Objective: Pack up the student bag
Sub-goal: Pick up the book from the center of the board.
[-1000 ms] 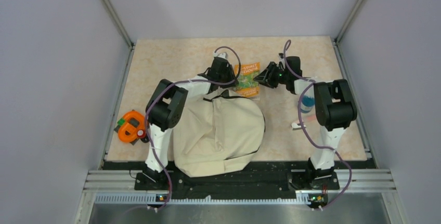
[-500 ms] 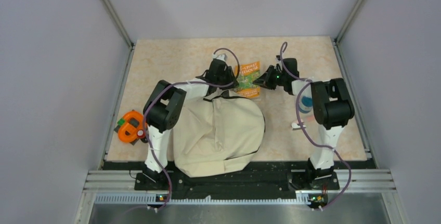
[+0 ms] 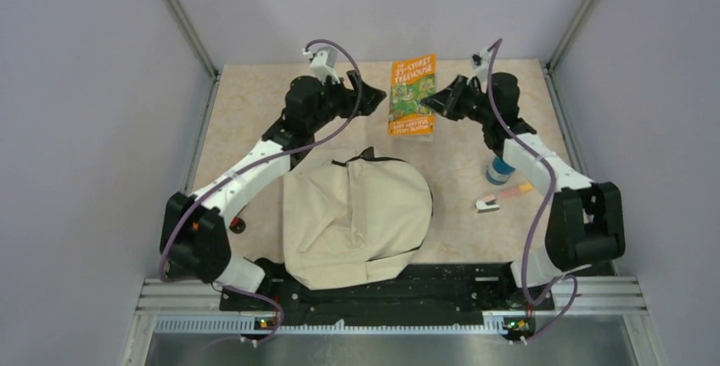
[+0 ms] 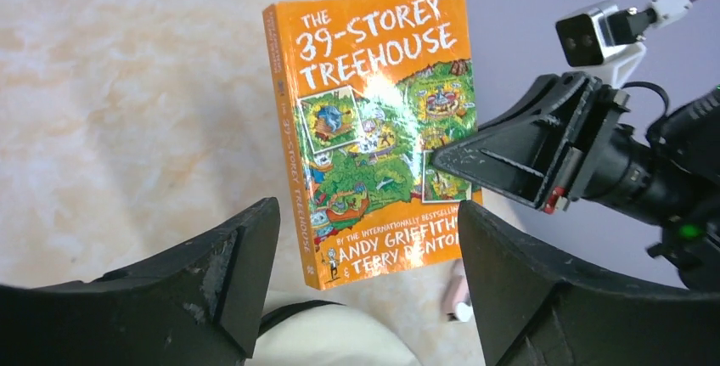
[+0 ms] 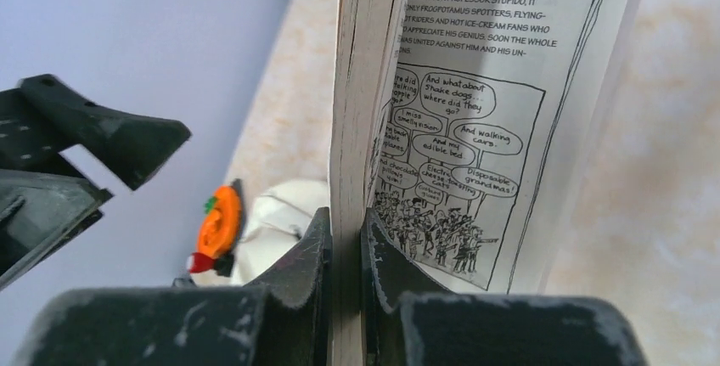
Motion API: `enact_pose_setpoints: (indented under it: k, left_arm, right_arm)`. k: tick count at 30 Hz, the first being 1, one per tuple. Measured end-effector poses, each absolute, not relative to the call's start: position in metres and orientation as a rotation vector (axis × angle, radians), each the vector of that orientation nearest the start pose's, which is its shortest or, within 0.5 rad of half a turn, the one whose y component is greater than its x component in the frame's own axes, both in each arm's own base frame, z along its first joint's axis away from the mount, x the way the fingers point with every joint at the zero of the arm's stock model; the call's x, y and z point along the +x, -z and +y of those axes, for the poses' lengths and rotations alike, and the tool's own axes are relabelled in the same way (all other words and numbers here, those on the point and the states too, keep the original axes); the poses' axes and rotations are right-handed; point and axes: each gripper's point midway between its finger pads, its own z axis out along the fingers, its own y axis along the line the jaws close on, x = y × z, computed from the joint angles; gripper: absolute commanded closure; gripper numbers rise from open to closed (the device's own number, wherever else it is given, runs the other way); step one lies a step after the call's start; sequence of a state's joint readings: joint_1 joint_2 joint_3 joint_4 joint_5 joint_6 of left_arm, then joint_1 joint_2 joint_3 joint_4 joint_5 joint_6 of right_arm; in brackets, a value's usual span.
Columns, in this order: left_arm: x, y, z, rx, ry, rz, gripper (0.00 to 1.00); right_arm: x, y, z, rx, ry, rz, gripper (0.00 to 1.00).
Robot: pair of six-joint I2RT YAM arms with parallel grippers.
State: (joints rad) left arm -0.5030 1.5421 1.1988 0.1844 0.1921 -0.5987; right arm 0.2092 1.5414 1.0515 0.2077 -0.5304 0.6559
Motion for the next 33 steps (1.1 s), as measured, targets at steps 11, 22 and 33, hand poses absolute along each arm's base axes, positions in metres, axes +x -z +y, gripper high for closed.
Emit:
enact_pose_setpoints:
  k: [11,22,33]
  left_arm:
    - [0.332,-0.336,-0.28,0.172,1.174,1.671,0.12]
    - [0.292,-0.351,-0.296,0.283,1.43,1.608,0.41]
    - [0.273,-0.365,-0.291,0.298,1.494,1.545,1.0]
  right_arm:
    - [0.329,-0.353,0.218,-0.304,-1.292,1.577,1.0]
    - [0.282,-0.373,0.241,-0.504,-1.457,1.504,1.0]
    - [0.277,-0.363,0.252,-0.568,-1.453,1.515,0.39]
